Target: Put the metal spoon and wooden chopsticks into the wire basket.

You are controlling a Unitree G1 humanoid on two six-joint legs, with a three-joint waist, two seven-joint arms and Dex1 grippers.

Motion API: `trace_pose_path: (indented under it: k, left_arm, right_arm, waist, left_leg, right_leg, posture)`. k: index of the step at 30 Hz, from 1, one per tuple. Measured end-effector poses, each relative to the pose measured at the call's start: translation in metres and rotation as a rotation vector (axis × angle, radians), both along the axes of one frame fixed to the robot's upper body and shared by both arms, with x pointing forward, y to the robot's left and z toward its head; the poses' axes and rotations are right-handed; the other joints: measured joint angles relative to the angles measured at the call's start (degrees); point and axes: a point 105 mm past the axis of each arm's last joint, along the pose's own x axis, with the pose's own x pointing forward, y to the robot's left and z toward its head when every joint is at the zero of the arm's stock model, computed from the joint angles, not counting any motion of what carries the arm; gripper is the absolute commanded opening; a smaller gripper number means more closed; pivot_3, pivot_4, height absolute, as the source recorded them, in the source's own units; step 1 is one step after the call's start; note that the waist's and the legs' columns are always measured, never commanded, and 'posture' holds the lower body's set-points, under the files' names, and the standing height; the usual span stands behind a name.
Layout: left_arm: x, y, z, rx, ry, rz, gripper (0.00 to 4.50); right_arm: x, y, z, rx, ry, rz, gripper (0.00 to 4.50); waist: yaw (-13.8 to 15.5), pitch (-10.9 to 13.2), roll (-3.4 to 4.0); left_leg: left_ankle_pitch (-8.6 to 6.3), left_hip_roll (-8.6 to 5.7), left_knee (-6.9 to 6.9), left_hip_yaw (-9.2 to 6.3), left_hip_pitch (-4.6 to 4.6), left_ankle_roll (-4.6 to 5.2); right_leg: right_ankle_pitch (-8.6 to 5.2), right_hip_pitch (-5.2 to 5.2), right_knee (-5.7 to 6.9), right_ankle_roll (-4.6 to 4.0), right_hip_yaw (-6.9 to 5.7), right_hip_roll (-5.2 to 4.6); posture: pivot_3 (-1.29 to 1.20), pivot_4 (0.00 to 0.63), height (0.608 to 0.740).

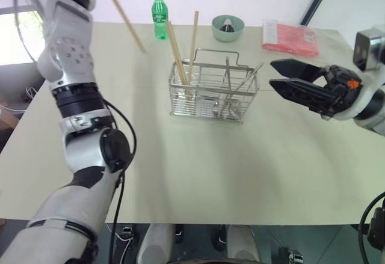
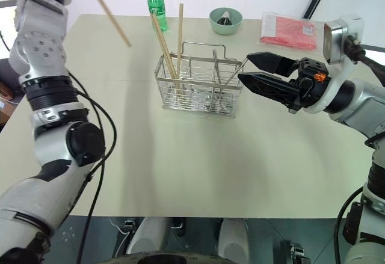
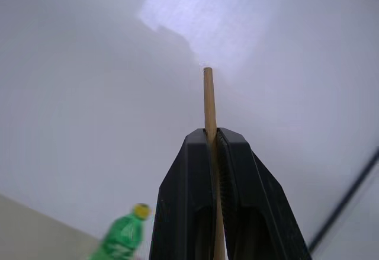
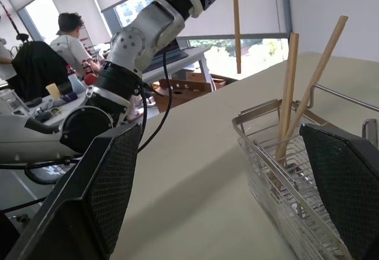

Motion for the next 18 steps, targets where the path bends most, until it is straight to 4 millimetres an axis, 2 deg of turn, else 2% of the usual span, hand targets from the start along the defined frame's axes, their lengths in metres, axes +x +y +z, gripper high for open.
trace_pose_path:
  k: [5,6,9,13,15,18]
  left_arm:
    - [-0.012,-0.065,0.008,0.125,-0.073,-0.157,0.05]
    - [-0.013,-0.078,0.006,0.161,-0.084,-0.18,0.05]
    - [-0.009,-0.101,-0.014,0.268,-0.077,-0.184,0.05]
    - [-0.002,-0.119,-0.048,0.342,-0.039,-0.209,1.34]
    - [-0.001,-0.124,-0.057,0.344,-0.028,-0.23,2.42]
    - [-0.004,-0.128,-0.055,0.345,-0.044,-0.241,4.04]
  right_arm:
    - [0.001,-0.001,0.0,0.004,0.01,-0.018,4.42]
    - [0.001,-0.002,0.0,0.006,0.011,-0.025,4.42]
    - [0.0,-0.003,0.0,0.015,0.014,-0.033,4.42]
    - [-0.001,-0.007,0.001,0.028,0.015,-0.063,4.42]
    - [-0.001,-0.007,0.0,0.027,0.016,-0.071,4.42]
    - [-0.003,-0.008,-0.001,0.031,0.021,-0.075,4.42]
  waist:
    - [-0.2,0.0,-0.02]
    - [-0.2,0.0,-0.01]
    - [-0.3,0.0,0.0]
    - [-0.3,0.0,0.0]
    - [-0.2,0.0,0.0]
    - [-0.2,0.0,0.0]
  left_leg:
    - [0.06,-0.01,0.01,0.08,0.0,-0.08]
    - [0.06,-0.01,0.01,0.1,0.01,-0.07]
    - [0.02,-0.01,0.02,0.13,0.02,0.0]
    - [-0.03,0.0,0.02,0.12,0.0,0.09]
    - [-0.09,0.0,0.02,0.11,-0.02,0.18]
    - [-0.1,0.0,0.03,0.09,-0.01,0.2]
  right_leg:
    - [0.0,0.0,0.04,0.0,0.01,0.05]
    - [0.0,0.0,0.04,0.0,0.02,0.05]
    - [0.0,-0.01,0.05,0.0,0.04,0.05]
    - [0.0,-0.04,0.04,0.0,0.05,0.04]
    - [0.0,-0.04,0.04,0.0,0.04,0.02]
    - [0.0,-0.03,0.02,0.0,0.04,-0.01]
  posture:
    - [0.0,0.15,0.671]
    - [0.0,0.15,0.671]
    - [0.0,0.15,0.671]
    - [0.0,0.15,0.671]
    - [0.0,0.15,0.671]
    - [0.0,0.15,0.671]
